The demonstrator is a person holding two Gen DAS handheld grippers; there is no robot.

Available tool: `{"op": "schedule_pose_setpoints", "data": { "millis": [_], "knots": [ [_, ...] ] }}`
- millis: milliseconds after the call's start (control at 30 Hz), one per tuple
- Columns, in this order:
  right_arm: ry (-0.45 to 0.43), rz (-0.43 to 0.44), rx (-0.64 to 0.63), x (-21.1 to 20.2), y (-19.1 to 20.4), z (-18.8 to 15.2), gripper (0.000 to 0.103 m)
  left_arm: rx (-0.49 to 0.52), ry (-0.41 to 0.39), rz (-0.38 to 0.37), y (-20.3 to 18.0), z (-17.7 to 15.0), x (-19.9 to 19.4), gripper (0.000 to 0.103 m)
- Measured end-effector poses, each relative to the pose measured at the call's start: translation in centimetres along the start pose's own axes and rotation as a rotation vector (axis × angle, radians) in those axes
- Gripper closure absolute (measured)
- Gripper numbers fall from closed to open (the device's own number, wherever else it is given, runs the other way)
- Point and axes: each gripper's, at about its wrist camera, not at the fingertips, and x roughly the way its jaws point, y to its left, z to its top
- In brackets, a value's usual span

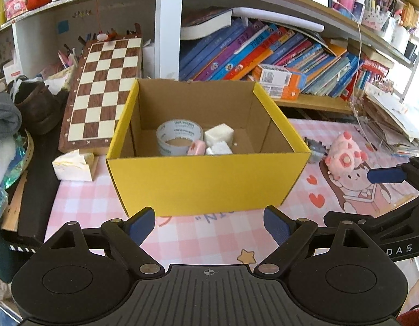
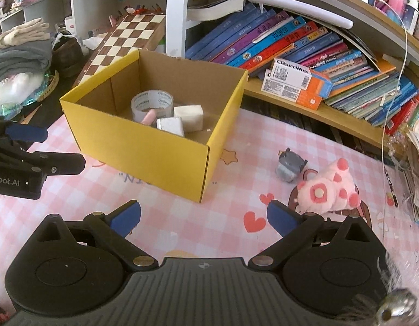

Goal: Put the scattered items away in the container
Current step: 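Withdraw both open tools up and away from the yellow box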

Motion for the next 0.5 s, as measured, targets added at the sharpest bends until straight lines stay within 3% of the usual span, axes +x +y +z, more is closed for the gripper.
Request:
{"op": "schedule_pose_setpoints", "data": {
  "millis": [500],
  "knots": [
    [0.007, 0.001, 0.027, -0.7, -1.8, -1.8, 0.002, -0.002, 0.035, 0.006, -2.6, -1.0, -0.1, 0.013]
  ]
}}
